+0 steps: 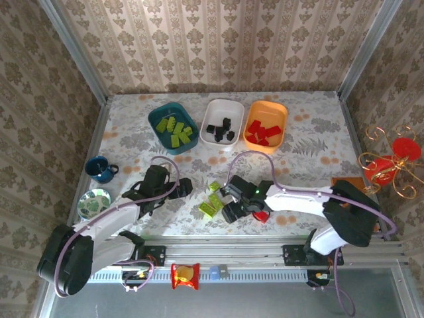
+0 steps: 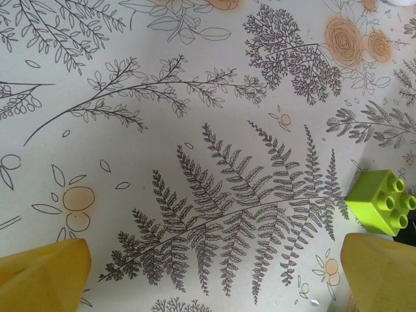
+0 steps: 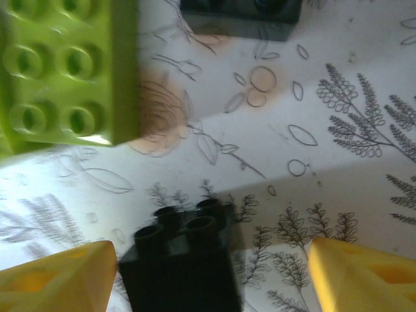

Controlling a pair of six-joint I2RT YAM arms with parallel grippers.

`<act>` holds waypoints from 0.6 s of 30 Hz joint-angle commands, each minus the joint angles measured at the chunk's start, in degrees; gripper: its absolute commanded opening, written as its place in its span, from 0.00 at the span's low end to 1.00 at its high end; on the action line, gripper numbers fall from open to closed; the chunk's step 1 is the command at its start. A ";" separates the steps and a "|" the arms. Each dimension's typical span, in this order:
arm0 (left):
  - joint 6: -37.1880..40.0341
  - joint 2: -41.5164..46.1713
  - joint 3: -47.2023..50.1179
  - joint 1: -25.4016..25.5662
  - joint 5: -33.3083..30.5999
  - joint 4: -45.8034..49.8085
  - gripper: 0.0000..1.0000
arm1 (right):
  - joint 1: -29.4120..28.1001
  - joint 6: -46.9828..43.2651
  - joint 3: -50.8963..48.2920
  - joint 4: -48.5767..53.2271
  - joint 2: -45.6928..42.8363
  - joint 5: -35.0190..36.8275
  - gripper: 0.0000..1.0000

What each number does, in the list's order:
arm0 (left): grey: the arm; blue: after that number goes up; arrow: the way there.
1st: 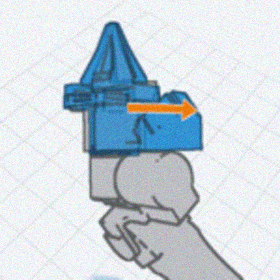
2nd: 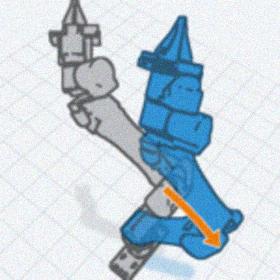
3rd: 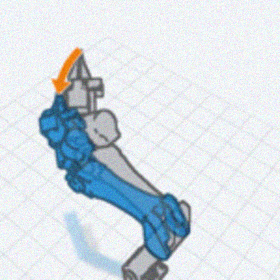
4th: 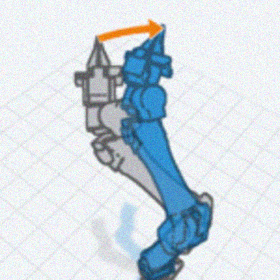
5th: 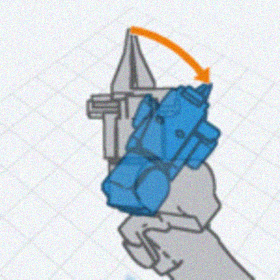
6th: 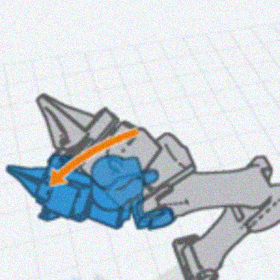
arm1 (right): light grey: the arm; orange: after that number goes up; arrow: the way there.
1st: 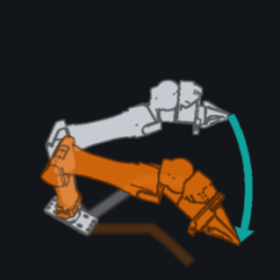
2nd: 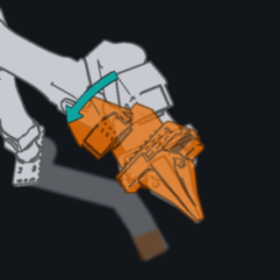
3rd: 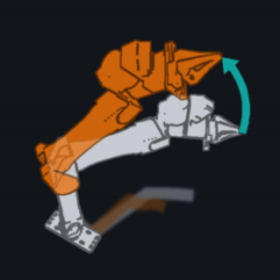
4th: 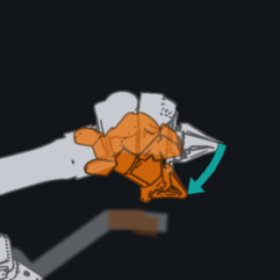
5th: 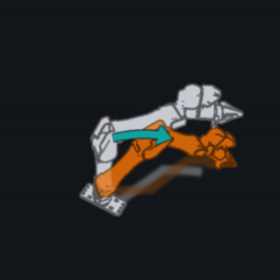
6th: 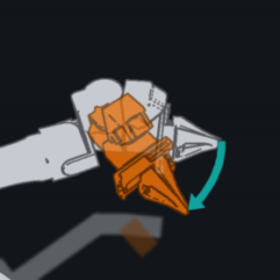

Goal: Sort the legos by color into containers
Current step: Pick up the lego from the bottom-center of the table.

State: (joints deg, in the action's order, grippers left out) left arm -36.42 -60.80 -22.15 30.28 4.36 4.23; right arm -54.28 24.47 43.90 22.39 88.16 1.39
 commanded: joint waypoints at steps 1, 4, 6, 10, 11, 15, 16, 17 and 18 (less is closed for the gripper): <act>-0.14 0.04 -1.39 -0.49 0.82 0.16 1.00 | -0.30 -0.99 1.88 -0.36 2.23 2.23 0.75; -0.14 0.15 -1.49 -0.49 1.11 0.34 1.00 | -0.30 -1.48 2.66 -0.80 3.06 1.86 0.68; 0.03 0.24 -1.66 -0.49 1.10 0.55 1.00 | -0.30 -1.81 3.11 -0.92 3.32 1.22 0.61; 0.13 0.30 -1.75 -0.49 0.91 0.86 1.00 | -0.30 -2.73 3.60 -0.12 2.71 0.42 0.41; 0.13 0.33 -1.75 -0.49 0.87 0.87 1.00 | -0.15 -2.96 3.69 0.17 1.94 0.45 0.36; 0.52 0.41 -2.08 -0.49 0.65 1.09 1.00 | 2.39 -3.68 4.72 0.42 -2.03 -0.24 0.27; 0.65 0.50 -2.25 -0.49 0.52 1.20 1.00 | 3.64 -3.93 5.45 0.31 -3.26 -0.49 0.26; 0.74 0.47 -2.42 -0.49 0.43 1.30 1.00 | 5.01 -4.29 6.52 0.12 -4.36 -0.60 0.26; 0.79 0.57 -2.61 -0.49 0.34 1.39 1.00 | 6.16 -4.63 7.60 -0.13 -5.17 -0.53 0.25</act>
State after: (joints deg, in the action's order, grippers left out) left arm -36.42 -60.80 -22.74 30.28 4.75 4.64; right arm -50.89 21.34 47.42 23.40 87.00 1.67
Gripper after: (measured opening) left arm 0.998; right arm 0.329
